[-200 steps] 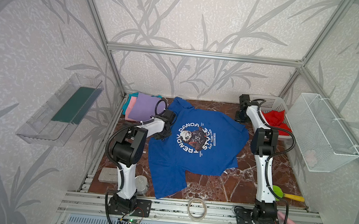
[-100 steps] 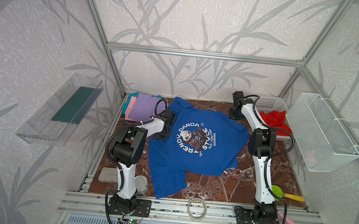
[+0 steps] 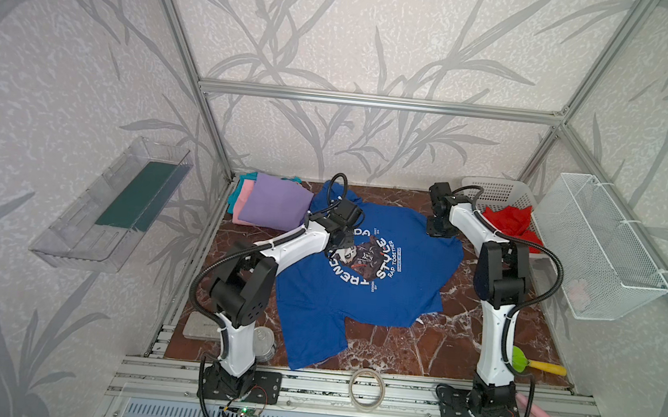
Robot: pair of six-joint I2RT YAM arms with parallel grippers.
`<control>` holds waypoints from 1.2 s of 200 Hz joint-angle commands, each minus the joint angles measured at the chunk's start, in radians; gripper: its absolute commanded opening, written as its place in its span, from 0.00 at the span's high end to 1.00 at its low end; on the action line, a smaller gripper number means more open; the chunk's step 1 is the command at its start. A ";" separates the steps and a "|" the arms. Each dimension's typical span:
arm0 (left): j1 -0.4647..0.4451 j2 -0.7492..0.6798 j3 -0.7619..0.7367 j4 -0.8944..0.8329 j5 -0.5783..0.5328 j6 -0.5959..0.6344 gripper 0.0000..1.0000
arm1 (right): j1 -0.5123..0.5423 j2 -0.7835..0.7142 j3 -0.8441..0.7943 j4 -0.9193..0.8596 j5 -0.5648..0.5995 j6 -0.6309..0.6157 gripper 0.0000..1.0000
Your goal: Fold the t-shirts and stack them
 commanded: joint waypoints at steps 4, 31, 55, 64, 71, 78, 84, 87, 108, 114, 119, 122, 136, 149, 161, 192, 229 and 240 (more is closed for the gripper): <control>-0.020 0.083 0.022 -0.001 0.032 -0.009 0.69 | -0.020 -0.061 -0.041 0.028 0.045 -0.019 0.75; -0.008 0.157 0.060 -0.064 -0.012 -0.023 0.72 | -0.026 -0.068 -0.052 0.046 0.031 -0.020 0.71; 0.045 0.152 0.020 -0.069 -0.013 -0.029 0.74 | -0.027 -0.048 -0.030 0.036 0.027 -0.022 0.64; 0.072 0.141 -0.012 -0.068 -0.017 -0.037 0.74 | -0.028 -0.043 -0.028 0.032 0.029 -0.014 0.56; 0.093 0.129 -0.038 -0.066 -0.016 -0.041 0.74 | -0.030 -0.044 -0.028 0.035 0.029 -0.005 0.49; 0.118 0.120 -0.066 -0.064 -0.016 -0.045 0.74 | -0.031 -0.042 -0.029 0.035 0.029 0.005 0.43; 0.138 0.109 -0.094 -0.062 -0.014 -0.048 0.75 | -0.033 -0.043 -0.029 0.035 0.026 0.014 0.40; 0.148 0.103 -0.104 -0.058 -0.013 -0.050 0.75 | -0.034 -0.043 -0.029 0.035 0.022 0.018 0.39; 0.206 0.062 -0.198 -0.023 -0.007 -0.055 0.75 | -0.043 -0.039 -0.025 0.040 -0.030 0.037 0.39; 0.215 0.055 -0.213 -0.015 -0.005 -0.056 0.75 | -0.044 -0.035 -0.021 0.041 -0.047 0.040 0.41; 0.221 0.053 -0.219 -0.012 -0.006 -0.056 0.75 | -0.044 -0.029 -0.014 0.036 -0.056 0.044 0.42; 0.224 0.052 -0.222 -0.010 -0.004 -0.056 0.75 | -0.044 -0.025 -0.011 0.032 -0.061 0.047 0.43; 0.227 0.061 -0.214 -0.005 0.013 -0.053 0.76 | -0.044 -0.011 0.005 0.027 -0.098 0.057 0.49; 0.227 0.074 -0.203 0.002 0.038 -0.053 0.76 | -0.044 0.002 0.013 0.033 -0.156 0.071 0.53; 0.225 0.083 -0.195 0.006 0.053 -0.055 0.76 | -0.044 0.009 0.012 0.049 -0.202 0.083 0.54; 0.225 0.093 -0.194 0.008 0.056 -0.054 0.76 | -0.044 0.032 0.019 0.089 -0.296 0.123 0.54; 0.225 0.085 -0.193 0.005 0.053 -0.050 0.76 | -0.055 0.080 0.069 0.035 -0.285 0.158 0.46; 0.225 0.086 -0.192 0.002 0.048 -0.050 0.76 | -0.059 0.086 0.063 0.041 -0.298 0.162 0.44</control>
